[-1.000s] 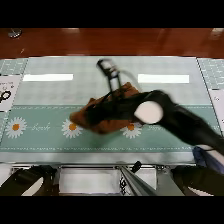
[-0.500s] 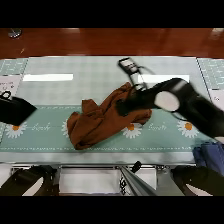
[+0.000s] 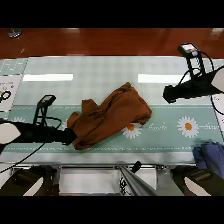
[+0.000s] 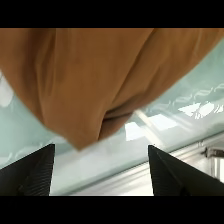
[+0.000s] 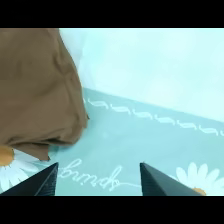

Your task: Fold the shirts.

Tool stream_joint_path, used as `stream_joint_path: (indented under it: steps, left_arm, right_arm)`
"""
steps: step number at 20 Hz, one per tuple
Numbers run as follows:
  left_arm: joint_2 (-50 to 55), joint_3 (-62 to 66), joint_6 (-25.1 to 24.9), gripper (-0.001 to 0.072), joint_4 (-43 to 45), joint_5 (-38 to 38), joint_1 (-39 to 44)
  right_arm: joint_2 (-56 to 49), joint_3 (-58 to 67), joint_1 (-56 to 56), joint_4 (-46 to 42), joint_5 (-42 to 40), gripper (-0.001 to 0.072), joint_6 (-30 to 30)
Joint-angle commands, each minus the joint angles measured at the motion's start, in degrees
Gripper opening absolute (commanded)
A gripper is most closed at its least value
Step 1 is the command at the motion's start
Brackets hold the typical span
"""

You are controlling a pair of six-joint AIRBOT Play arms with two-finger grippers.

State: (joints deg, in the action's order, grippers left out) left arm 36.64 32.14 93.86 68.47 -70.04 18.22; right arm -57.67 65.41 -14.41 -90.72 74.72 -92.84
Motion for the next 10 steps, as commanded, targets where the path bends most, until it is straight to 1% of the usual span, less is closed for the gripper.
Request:
stream_joint_path:
  steps: [1,4,6,7,8,9,10]
  left_arm:
    - [4.5,-3.8,-5.5,0.0720,-3.6,13.7,0.0]
    - [11.8,-3.6,-6.3,0.0720,-3.6,19.6,0.0]
    - [16.7,-3.6,-7.4,0.0719,-3.6,20.9,0.0]
    - [18.7,-3.5,-7.7,0.0618,-3.5,21.0,0.0]
    - [20.5,-3.4,-7.7,0.0463,-3.4,21.4,0.0]
    - [21.8,-3.2,-7.7,0.0291,-3.4,22.0,0.0]
    - [22.3,-2.9,-7.9,0.0056,-3.4,22.1,0.0]
  right_arm:
    - [0.3,-1.9,2.6,1.7,1.9,0.0593,2.1]
    - [0.3,-2.3,2.6,1.7,2.0,0.0593,2.1]
    - [0.3,-2.3,2.6,1.5,2.1,0.0593,2.1]
    - [0.3,-2.3,2.6,1.2,2.1,0.0593,2.1]
    - [0.3,-2.3,2.6,0.6,2.1,0.0593,2.0]
    - [0.3,-2.3,2.6,0.0,2.1,0.0593,2.1]
    - [0.3,-2.3,2.6,-0.9,2.1,0.0593,2.1]
